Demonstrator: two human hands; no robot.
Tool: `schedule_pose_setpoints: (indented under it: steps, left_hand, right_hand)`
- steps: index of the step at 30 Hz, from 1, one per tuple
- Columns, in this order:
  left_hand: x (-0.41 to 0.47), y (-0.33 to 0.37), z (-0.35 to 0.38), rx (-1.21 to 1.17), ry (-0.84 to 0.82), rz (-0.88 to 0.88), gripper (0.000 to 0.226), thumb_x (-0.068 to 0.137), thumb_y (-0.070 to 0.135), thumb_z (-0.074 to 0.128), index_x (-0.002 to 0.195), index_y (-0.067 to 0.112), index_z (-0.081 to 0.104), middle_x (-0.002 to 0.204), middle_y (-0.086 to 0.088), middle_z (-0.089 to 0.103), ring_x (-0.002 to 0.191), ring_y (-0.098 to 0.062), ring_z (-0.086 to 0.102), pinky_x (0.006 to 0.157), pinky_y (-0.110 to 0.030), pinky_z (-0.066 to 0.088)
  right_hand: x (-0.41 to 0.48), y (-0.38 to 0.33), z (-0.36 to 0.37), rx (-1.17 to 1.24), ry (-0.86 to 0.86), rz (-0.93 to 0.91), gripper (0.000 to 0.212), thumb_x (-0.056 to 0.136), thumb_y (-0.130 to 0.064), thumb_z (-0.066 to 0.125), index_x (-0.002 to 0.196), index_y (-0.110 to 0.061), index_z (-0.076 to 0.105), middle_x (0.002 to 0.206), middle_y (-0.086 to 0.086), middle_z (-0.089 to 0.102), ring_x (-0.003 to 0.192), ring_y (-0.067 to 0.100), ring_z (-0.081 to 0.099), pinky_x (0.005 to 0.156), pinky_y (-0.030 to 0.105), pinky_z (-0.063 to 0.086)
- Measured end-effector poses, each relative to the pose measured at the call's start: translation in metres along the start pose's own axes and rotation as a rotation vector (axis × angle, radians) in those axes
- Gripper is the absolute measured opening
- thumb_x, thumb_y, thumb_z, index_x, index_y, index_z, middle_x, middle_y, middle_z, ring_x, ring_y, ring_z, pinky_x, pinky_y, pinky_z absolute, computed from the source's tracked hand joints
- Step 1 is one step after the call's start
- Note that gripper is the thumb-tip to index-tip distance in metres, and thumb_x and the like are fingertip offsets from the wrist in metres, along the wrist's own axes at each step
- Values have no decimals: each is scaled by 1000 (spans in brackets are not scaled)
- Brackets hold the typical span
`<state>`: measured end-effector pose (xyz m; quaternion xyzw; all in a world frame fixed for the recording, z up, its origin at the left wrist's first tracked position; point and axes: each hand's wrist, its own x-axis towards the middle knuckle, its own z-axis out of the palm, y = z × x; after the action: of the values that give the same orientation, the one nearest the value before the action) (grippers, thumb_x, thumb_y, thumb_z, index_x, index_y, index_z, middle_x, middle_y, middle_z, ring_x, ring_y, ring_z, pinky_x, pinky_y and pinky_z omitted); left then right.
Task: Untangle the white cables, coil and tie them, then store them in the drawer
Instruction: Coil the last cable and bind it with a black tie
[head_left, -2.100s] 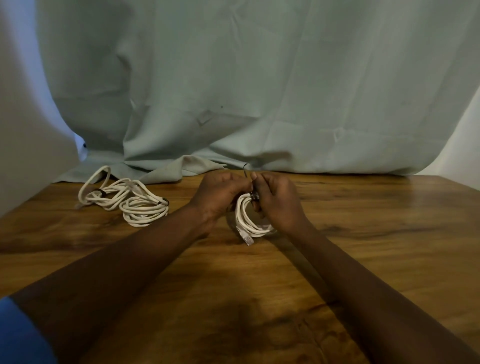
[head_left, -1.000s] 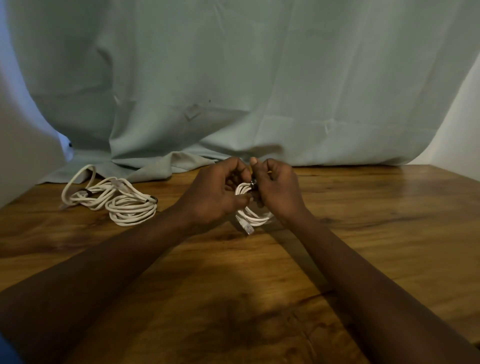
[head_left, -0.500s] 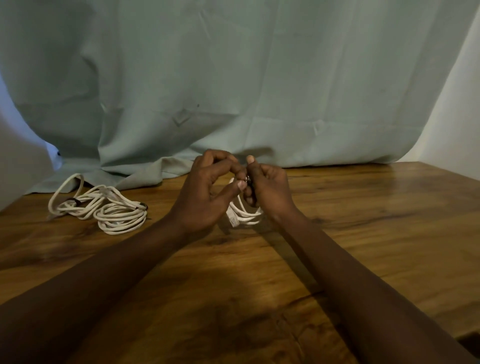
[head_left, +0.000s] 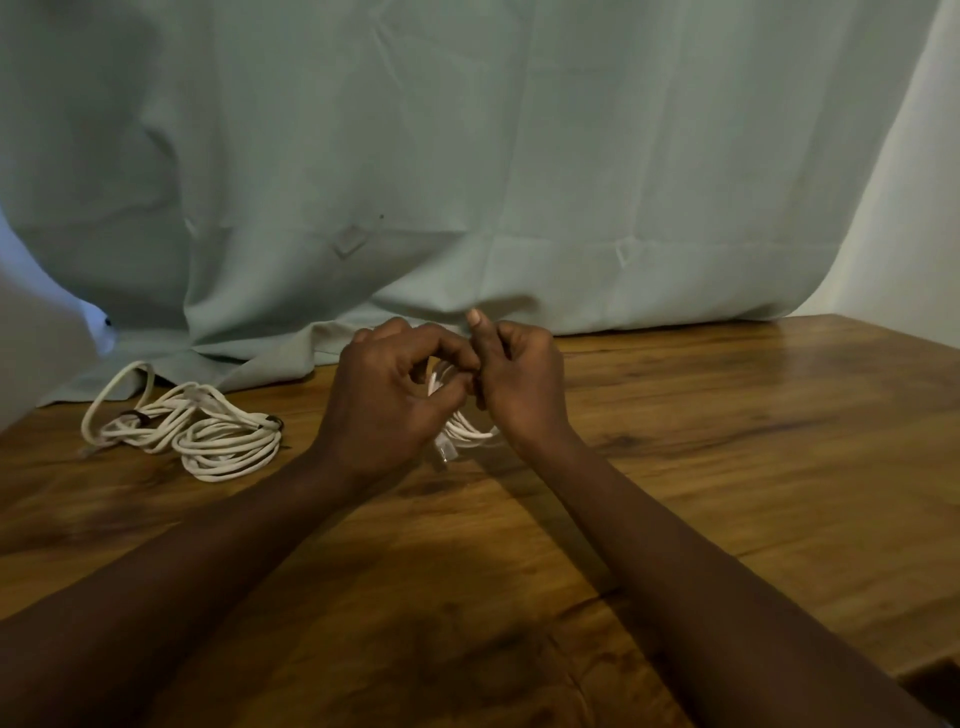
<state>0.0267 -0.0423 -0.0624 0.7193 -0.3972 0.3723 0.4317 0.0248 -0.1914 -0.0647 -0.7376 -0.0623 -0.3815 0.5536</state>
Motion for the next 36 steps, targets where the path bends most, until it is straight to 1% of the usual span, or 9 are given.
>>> schedule_pose_setpoints:
  steps: [3, 5, 9, 13, 16, 24, 29, 33, 36]
  left_hand:
    - [-3, -2, 1, 33, 11, 5, 14, 86, 22, 77, 97, 32, 76, 87, 17, 74, 68, -12, 55, 72, -52, 49]
    - [-4, -1, -2, 96, 5, 43, 13, 88, 25, 76, 98, 32, 76, 88, 17, 74, 71, -9, 55, 78, -50, 45]
    - [-6, 6, -11, 504, -17, 245, 11, 94, 28, 70, 103, 29, 76, 95, 11, 75, 84, -20, 60, 85, -44, 32]
    - [-2, 9, -15, 612, 10, 243, 5, 91, 27, 72, 95, 28, 74, 84, 11, 72, 82, -22, 59, 87, -40, 27]
    - [2, 9, -17, 677, 8, 224, 8, 91, 31, 69, 95, 30, 76, 83, 8, 71, 82, -24, 59, 86, -42, 31]
    - [11, -5, -29, 442, -67, 73, 13, 83, 24, 76, 93, 31, 79, 87, 10, 75, 77, -17, 58, 71, -42, 49]
    - [15, -2, -31, 421, -116, -15, 14, 81, 19, 82, 90, 30, 81, 82, 17, 72, 68, 0, 47, 66, -27, 39]
    - [17, 3, -33, 347, -127, -124, 15, 80, 15, 83, 88, 28, 82, 75, 23, 67, 63, 6, 56, 60, -4, 32]
    - [18, 6, -34, 292, -140, -175, 13, 81, 14, 84, 87, 25, 83, 78, 17, 73, 59, 14, 55, 57, -3, 33]
  right_hand:
    - [-1, -1, 1, 27, 16, 38, 53, 103, -43, 56, 56, -20, 61, 49, 3, 63, 43, 13, 58, 50, 31, 48]
    - [-3, -1, 3, 78, 10, 93, 54, 103, -45, 55, 54, -21, 60, 49, 2, 62, 44, 15, 58, 52, 33, 47]
    - [-5, 1, 10, 165, 19, 249, 56, 103, -44, 55, 55, -15, 58, 49, 4, 60, 40, 17, 52, 49, 28, 40]
    - [-8, -1, 12, 200, 8, 279, 50, 103, -43, 56, 66, -10, 60, 52, 6, 61, 43, 17, 53, 48, 29, 40]
    - [-11, -6, 15, 228, -15, 245, 47, 103, -43, 55, 70, -10, 61, 55, 5, 62, 44, 13, 55, 50, 28, 43]
    - [-12, -14, 14, 320, -40, 272, 42, 104, -38, 56, 82, -2, 61, 58, 10, 63, 43, 13, 56, 46, 26, 46]
    - [-11, -15, 13, 293, -29, 266, 42, 103, -40, 59, 75, -7, 61, 58, 10, 65, 46, 16, 59, 51, 30, 49]
    - [-13, -17, 13, 255, -22, 200, 40, 103, -38, 59, 73, -11, 60, 57, 9, 65, 45, 13, 59, 48, 27, 48]
    - [-12, -17, 12, 204, -45, 162, 40, 102, -41, 59, 74, -13, 62, 56, 7, 66, 45, 12, 61, 53, 32, 49]
